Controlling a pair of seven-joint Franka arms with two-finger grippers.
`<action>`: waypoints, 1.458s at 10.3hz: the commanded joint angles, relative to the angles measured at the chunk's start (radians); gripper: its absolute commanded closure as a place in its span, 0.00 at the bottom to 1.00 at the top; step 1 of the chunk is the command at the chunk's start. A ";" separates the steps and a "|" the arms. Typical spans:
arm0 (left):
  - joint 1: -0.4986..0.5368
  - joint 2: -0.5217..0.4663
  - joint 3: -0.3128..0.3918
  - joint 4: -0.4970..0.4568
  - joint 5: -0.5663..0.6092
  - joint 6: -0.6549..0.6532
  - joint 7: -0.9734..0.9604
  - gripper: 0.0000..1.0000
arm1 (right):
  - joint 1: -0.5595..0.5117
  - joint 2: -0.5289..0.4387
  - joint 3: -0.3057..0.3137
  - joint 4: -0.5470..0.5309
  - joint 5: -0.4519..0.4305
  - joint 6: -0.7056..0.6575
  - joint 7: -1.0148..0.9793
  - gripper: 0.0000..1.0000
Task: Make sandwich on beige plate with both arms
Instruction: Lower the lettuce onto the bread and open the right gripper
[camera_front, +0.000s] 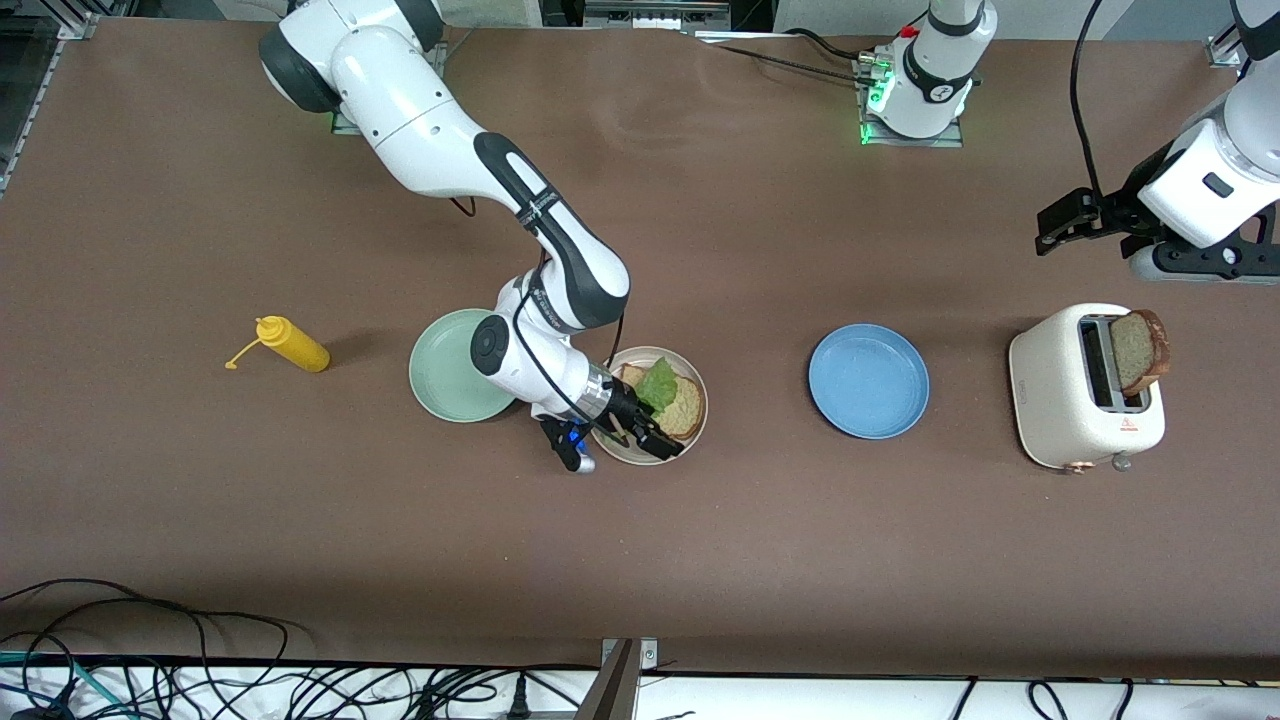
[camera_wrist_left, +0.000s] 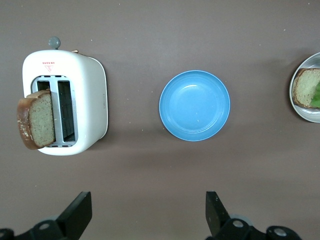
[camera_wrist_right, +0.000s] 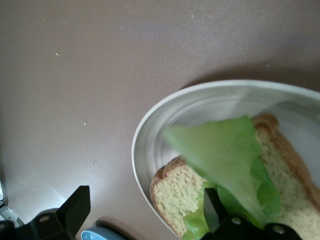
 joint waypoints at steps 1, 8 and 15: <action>0.003 0.010 -0.003 0.028 0.012 -0.022 -0.002 0.00 | 0.010 0.052 -0.002 0.045 0.005 0.028 -0.025 0.00; 0.003 0.010 -0.003 0.028 0.012 -0.022 -0.002 0.00 | 0.050 0.099 -0.002 0.042 0.003 0.112 -0.038 0.00; 0.003 0.010 -0.003 0.028 0.012 -0.022 -0.002 0.00 | 0.037 0.024 -0.033 0.046 0.005 -0.010 -0.008 0.00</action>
